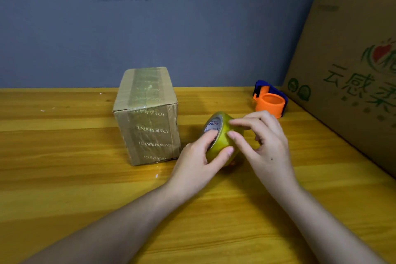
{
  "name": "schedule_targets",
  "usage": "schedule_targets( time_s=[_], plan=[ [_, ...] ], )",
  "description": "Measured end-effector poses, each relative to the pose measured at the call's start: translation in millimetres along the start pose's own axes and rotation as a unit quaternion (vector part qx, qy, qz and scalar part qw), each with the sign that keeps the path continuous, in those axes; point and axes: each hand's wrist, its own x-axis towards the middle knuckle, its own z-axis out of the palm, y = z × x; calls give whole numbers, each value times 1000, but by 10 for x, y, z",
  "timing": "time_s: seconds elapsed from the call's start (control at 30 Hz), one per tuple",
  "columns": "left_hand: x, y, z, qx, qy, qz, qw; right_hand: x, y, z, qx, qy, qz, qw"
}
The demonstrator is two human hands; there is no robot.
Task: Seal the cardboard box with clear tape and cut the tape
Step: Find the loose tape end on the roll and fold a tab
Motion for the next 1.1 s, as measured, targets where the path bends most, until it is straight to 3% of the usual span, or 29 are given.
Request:
schedule_targets(
  time_s=[0.2,0.5,0.87,1.1],
  plan=[
    [-6,26,-15,13,10,6,1000,-3,20,12,-14,13,-36,999],
    [-15,0,-21,69,-4,-22,997,13,-3,-38,-148,16,-152,977],
    [29,9,9,61,34,-16,997,-47,-287,-125,-178,-32,-154,971],
    [-2,47,4,12,3,-6,1000,8,-213,-129,-103,-38,-70,992]
  ],
)
